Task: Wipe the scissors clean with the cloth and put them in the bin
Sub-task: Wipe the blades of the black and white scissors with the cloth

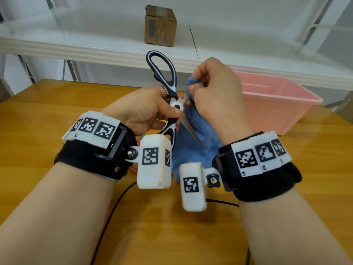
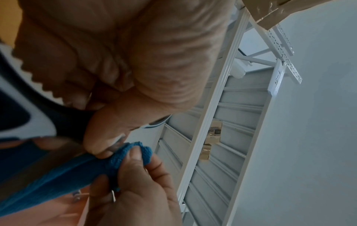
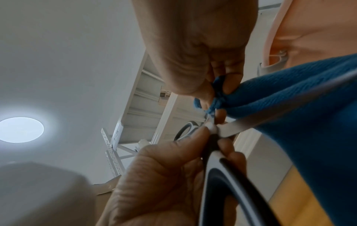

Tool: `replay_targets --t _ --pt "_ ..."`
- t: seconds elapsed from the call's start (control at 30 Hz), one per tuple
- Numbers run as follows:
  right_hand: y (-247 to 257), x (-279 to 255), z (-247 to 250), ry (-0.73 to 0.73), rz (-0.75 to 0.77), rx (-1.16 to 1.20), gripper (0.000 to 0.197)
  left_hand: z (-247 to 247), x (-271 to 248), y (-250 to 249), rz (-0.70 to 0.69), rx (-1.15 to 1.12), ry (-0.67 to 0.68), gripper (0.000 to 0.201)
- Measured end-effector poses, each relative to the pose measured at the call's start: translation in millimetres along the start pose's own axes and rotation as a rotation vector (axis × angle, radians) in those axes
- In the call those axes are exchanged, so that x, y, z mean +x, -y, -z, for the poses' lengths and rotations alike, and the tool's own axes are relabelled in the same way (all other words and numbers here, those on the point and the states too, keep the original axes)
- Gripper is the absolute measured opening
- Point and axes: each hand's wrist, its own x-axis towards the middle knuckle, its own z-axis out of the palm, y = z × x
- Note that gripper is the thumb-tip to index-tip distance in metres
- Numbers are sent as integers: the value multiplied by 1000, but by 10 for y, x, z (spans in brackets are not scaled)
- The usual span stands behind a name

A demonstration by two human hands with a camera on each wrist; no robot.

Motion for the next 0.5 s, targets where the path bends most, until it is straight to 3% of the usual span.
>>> replay_targets --t 0.1,0.23,0.4,0.5 --pt "-17 23 20 -13 -5 -8 19 -2 -6 -4 0 0 5 32" --pt "10 17 -22 81 -18 -3 18 12 -6 1 3 5 -6 26" --pt "-46 33 93 4 -36 19 14 -21 10 13 5 30 17 31" --pt "-7 26 89 66 -10 -13 12 -4 7 14 4 25 19 31"
